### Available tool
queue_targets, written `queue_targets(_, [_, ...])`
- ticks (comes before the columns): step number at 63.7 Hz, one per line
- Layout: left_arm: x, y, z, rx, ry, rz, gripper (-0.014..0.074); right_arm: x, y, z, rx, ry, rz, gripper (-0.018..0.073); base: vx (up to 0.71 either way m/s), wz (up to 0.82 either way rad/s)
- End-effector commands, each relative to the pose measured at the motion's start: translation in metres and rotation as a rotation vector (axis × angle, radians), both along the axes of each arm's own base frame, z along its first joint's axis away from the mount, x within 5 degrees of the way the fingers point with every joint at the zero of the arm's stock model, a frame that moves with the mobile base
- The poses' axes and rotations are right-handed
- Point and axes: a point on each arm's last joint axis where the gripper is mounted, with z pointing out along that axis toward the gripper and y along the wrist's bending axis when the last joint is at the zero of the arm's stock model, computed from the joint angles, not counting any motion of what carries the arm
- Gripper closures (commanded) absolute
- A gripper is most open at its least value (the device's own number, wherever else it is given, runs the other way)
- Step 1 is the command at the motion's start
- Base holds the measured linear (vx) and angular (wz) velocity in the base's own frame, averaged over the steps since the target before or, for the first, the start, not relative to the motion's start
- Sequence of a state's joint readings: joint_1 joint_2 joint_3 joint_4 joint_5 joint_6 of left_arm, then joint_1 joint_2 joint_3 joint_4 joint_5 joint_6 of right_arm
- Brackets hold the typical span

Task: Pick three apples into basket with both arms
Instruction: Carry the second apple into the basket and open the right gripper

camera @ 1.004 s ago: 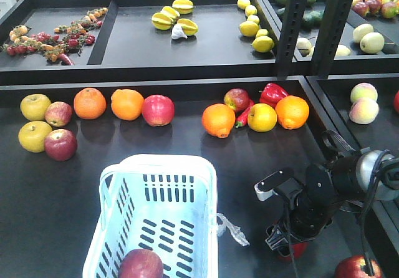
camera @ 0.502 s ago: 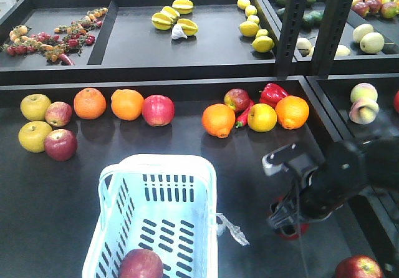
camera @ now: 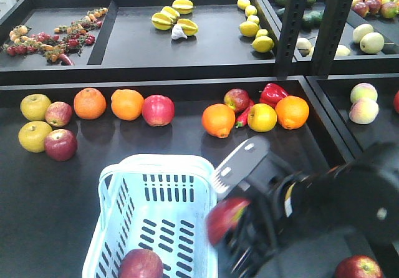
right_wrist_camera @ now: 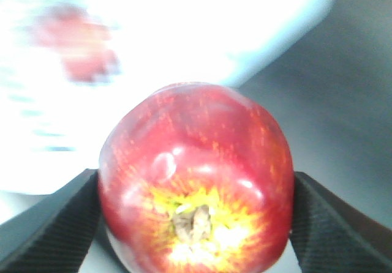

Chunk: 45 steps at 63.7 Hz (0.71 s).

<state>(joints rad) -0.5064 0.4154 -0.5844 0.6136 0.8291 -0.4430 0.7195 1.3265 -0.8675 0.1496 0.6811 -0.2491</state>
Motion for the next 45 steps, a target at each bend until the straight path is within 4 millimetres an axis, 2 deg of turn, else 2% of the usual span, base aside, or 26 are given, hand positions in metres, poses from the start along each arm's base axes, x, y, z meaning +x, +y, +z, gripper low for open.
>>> queue_targets(1, [0.002, -0.002, 0.011, -0.006, -0.066, -0.017, 0.0011, -0.01, 0.022, 0.016, 0.106, -0.088, 0.065, 0.0279, 0.0, 0.0])
queue_targets(9, [0.002, -0.002, 0.011, -0.006, -0.066, -0.017, 0.0011, -0.012, 0.046, 0.013, 0.178, -0.161, 0.111, 0.0279, 0.0, 0.0])
queue_targets(21, [0.002, -0.002, 0.011, -0.006, -0.066, -0.017, 0.0011, 0.003, 0.066, -0.007, 0.243, -0.187, 0.065, 0.0262, 0.0, 0.0])
queue_targets(27, [0.002, -0.002, 0.011, -0.006, -0.066, -0.017, 0.0011, 0.007, 0.071, -0.016, 0.246, -0.18, 0.049, 0.0201, 0.0, 0.0])
queue_targets(32, [0.002, -0.002, 0.011, -0.006, -0.066, -0.017, 0.0011, 0.009, 0.073, -0.022, 0.238, -0.173, 0.046, 0.0111, 0.0, 0.0])
queue_targets(45, [0.002, -0.002, 0.011, -0.006, -0.066, -0.017, 0.0011, 0.01, 0.074, -0.024, 0.236, -0.172, 0.045, -0.0106, 0.0, 0.0])
